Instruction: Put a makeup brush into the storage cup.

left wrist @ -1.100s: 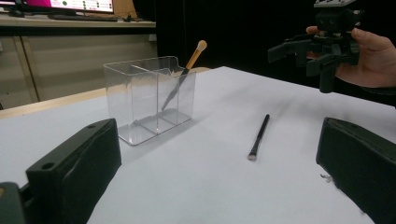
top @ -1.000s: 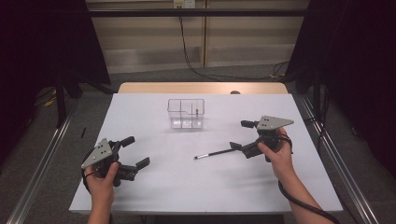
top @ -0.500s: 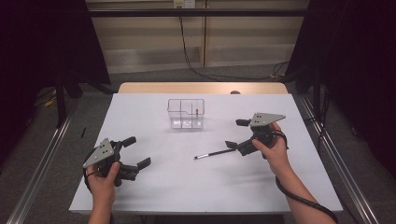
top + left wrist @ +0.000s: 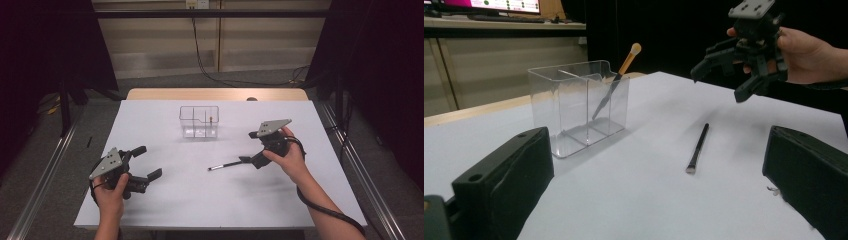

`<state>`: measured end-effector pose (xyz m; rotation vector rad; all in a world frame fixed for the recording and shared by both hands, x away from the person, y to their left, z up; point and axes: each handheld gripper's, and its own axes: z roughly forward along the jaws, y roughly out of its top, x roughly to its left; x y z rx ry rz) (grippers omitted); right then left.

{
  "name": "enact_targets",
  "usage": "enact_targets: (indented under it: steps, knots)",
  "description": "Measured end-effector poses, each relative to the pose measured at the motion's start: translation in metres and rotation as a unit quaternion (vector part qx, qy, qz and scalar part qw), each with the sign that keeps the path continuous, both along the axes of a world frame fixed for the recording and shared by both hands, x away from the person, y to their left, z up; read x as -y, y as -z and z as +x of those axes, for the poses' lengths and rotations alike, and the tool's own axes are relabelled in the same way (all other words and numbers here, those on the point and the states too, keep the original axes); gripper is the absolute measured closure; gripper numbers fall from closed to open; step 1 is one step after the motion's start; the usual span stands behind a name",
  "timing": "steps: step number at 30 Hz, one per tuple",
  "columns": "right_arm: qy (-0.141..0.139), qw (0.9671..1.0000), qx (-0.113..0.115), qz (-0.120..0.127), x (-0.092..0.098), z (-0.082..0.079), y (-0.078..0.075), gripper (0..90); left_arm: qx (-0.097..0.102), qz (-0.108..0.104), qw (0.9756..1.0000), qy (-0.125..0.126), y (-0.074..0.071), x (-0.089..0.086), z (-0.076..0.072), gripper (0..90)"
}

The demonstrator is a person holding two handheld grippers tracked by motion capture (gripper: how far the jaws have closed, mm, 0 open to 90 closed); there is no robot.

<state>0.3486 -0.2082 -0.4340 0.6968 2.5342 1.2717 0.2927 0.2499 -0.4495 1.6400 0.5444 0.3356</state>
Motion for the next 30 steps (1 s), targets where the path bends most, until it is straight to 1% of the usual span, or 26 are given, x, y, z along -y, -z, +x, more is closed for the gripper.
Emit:
enact_targets:
  steps: [1,3,5,6,10,13,15,16,19,23,24,26,28,30]
  knots:
    - [0.000,0.9999,-0.004,-0.011,-0.001,0.001,0.000,1.8,-0.001,0.001,1.0000,0.000,0.000,0.000,0.000,0.0]
    - [-0.009,0.9996,-0.013,-0.026,-0.004,0.002,-0.001,1.9,-0.002,0.001,1.0000,0.003,0.001,0.001,0.000,0.0]
    - [-0.013,0.9988,-0.024,-0.040,-0.005,0.004,-0.001,1.8,-0.002,0.005,1.0000,0.004,0.002,0.002,0.000,0.0]
    - [-0.013,0.9983,-0.028,-0.050,-0.006,0.005,-0.002,2.0,-0.003,0.004,1.0000,0.006,0.002,0.002,0.000,0.0]
    - [-0.025,0.9955,-0.043,-0.081,-0.008,0.008,-0.002,3.1,-0.005,0.005,0.9999,0.009,0.002,0.003,0.001,0.0]
    - [-0.030,0.9920,-0.047,-0.113,-0.010,0.009,-0.001,3.4,-0.005,0.003,1.0000,0.007,0.002,0.003,0.001,0.0]
    - [-0.032,0.9906,-0.050,-0.123,-0.011,0.009,-0.001,3.4,-0.005,-0.003,1.0000,0.007,0.002,0.003,0.001,0.0]
    - [-0.032,0.9901,-0.051,-0.127,-0.012,0.009,0.000,3.5,-0.004,0.000,1.0000,0.008,0.001,0.003,0.001,0.0]
    - [-0.039,0.9869,-0.056,-0.146,-0.016,0.009,0.003,3.6,-0.006,0.000,0.9999,0.010,0.002,0.004,0.001,0.0]
    - [-0.048,0.9829,-0.063,-0.166,-0.021,0.010,0.007,4.0,-0.006,0.003,0.9999,0.013,0.002,0.005,0.002,0.0]
    - [-0.047,0.9816,-0.070,-0.172,-0.022,0.010,0.009,5.3,-0.006,0.005,0.9999,0.013,0.002,0.005,0.002,0.0]
    - [-0.046,0.9808,-0.071,-0.176,-0.022,0.013,0.011,7.1,-0.007,0.005,0.9999,0.014,0.002,0.006,0.002,0.0]
    - [-0.039,0.9810,-0.080,-0.172,-0.022,0.015,0.013,9.9,-0.008,0.003,0.9998,0.016,0.002,0.006,0.002,0.0]
    - [-0.037,0.9798,-0.086,-0.177,-0.022,0.017,0.015,12.3,-0.007,0.004,0.9998,0.017,0.002,0.006,0.002,0.0]
